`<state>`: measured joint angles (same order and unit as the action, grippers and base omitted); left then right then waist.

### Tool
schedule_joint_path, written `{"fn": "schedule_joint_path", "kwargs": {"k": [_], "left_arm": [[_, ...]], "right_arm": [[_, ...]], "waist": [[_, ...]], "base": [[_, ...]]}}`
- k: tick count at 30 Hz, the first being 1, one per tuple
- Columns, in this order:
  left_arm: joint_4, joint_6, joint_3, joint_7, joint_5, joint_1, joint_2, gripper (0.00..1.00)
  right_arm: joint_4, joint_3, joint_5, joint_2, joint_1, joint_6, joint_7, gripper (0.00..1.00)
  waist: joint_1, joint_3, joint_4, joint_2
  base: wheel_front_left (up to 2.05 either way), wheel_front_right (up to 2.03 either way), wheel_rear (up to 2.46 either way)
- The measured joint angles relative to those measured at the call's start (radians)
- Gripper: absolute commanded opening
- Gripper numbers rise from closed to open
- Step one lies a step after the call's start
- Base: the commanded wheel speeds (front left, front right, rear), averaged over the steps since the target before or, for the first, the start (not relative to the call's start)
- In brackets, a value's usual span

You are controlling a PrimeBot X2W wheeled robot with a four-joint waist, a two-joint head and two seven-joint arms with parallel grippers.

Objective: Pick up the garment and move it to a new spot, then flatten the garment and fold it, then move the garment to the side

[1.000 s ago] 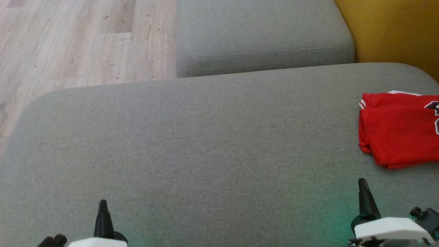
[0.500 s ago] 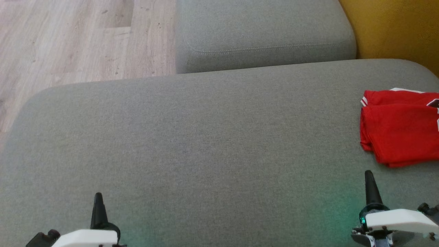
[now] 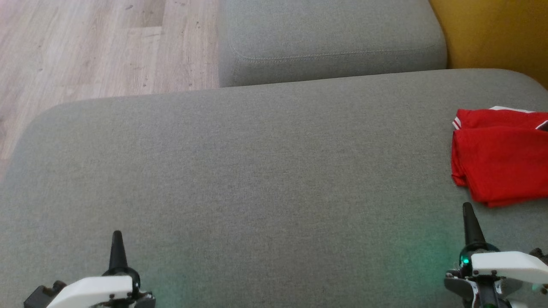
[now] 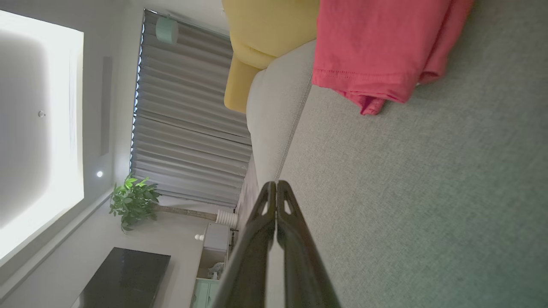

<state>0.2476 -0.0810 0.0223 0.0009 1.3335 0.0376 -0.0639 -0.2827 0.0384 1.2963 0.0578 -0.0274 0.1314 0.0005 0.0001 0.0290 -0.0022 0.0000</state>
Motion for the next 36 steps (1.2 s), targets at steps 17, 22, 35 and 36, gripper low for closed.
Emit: {"fn": "schedule_joint_path", "kwargs": {"k": [17, 22, 35, 36], "left_arm": [[0.015, -0.022, -0.039, 0.050, 0.169, -0.053, 0.001, 0.00], [0.018, -0.028, -0.053, 0.061, 0.222, -0.065, 0.001, 0.00], [0.024, -0.043, -0.072, 0.086, 0.298, -0.093, 0.002, 0.00], [0.024, -0.043, -0.072, 0.086, 0.298, -0.093, 0.002, 0.00]], "right_arm": [[0.000, 0.034, 0.190, 0.001, 0.042, 0.000, 0.047, 0.00], [0.000, 0.044, 0.249, 0.001, 0.055, 0.000, 0.062, 0.00], [0.001, 0.064, 0.332, 0.001, 0.081, 0.000, 0.080, 0.00], [0.001, 0.064, 0.332, 0.001, 0.081, 0.000, 0.080, 0.00]], "waist": [[-0.0001, -0.019, 0.001, 0.0000], [-0.0001, -0.025, 0.002, 0.0000], [-0.0001, -0.032, 0.002, 0.0000], [-0.0001, -0.032, 0.002, 0.0000]], "base": [[0.00, 0.00, 0.00], [0.00, 0.00, 0.00], [0.00, 0.00, 0.00], [0.00, 0.00, 0.00]]}}
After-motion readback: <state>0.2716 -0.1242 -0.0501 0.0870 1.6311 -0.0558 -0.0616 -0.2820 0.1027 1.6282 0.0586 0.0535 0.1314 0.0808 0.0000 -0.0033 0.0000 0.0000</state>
